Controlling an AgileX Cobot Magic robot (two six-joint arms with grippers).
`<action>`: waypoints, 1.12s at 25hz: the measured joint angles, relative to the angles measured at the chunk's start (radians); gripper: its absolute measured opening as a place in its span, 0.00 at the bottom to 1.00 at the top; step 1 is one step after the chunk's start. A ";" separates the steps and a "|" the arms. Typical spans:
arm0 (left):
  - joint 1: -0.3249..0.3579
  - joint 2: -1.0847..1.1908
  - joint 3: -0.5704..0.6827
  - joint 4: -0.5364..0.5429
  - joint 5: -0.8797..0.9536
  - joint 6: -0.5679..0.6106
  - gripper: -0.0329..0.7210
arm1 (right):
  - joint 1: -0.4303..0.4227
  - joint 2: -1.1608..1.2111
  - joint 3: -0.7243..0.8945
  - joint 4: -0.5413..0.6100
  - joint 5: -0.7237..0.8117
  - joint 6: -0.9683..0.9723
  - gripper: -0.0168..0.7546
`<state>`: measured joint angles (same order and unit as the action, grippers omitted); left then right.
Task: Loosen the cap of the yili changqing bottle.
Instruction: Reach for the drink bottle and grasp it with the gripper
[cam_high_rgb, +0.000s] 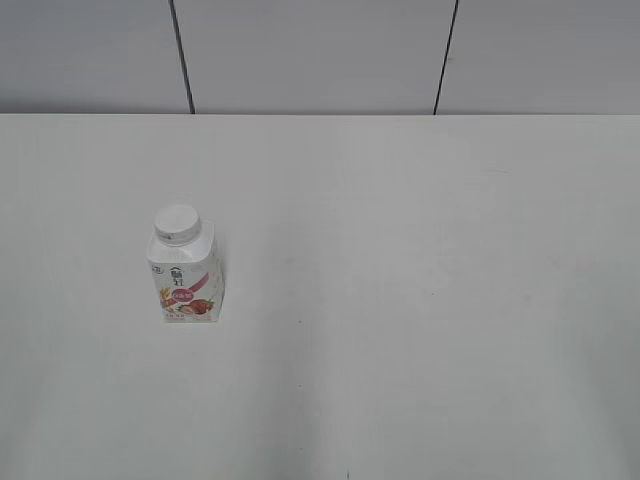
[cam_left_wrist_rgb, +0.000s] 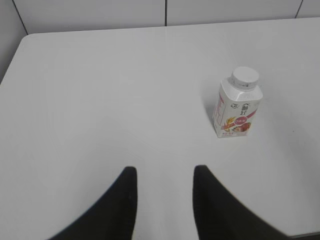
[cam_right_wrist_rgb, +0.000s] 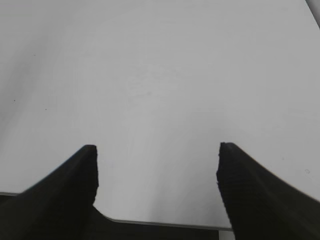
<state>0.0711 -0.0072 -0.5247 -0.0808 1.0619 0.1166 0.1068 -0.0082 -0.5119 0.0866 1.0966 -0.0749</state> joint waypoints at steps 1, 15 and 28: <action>0.000 0.000 0.000 0.000 0.000 0.000 0.37 | 0.000 0.000 0.000 0.000 0.000 0.000 0.78; 0.000 0.000 0.000 0.000 0.000 0.000 0.37 | 0.000 0.000 0.000 0.000 0.000 0.000 0.78; 0.000 0.000 0.000 0.000 0.000 0.000 0.37 | 0.000 0.000 0.000 0.000 -0.001 0.000 0.78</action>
<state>0.0711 -0.0072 -0.5247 -0.0808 1.0619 0.1166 0.1068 -0.0082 -0.5119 0.0866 1.0956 -0.0749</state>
